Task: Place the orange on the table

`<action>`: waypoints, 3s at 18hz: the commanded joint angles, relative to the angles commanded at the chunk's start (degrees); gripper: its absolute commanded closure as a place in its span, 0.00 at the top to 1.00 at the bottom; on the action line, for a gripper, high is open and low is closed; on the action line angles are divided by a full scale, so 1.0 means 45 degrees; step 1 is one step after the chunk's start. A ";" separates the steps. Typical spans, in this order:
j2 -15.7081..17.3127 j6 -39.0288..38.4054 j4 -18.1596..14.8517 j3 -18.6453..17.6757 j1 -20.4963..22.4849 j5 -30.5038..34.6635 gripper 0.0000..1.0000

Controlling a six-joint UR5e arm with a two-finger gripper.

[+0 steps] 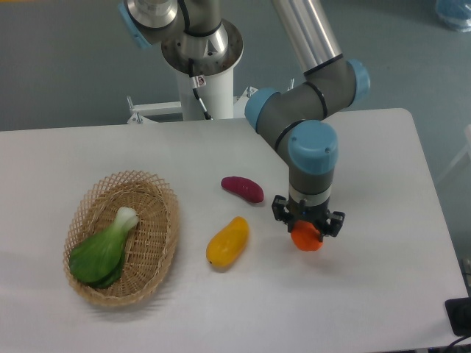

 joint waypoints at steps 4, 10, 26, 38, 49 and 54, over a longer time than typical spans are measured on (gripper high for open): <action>-0.0117 -0.0215 0.0039 0.0039 -0.0020 0.0019 0.89; -0.0020 -0.0254 0.0039 0.0234 -0.0020 -0.0078 1.00; 0.0215 -0.0059 -0.0778 0.1951 0.1015 -0.0525 1.00; 0.0156 0.1969 -0.2344 0.2852 0.1894 -0.0820 1.00; 0.0156 0.4824 -0.4629 0.3750 0.3028 -0.1465 1.00; 0.0214 0.4844 -0.4434 0.3692 0.2988 -0.1504 1.00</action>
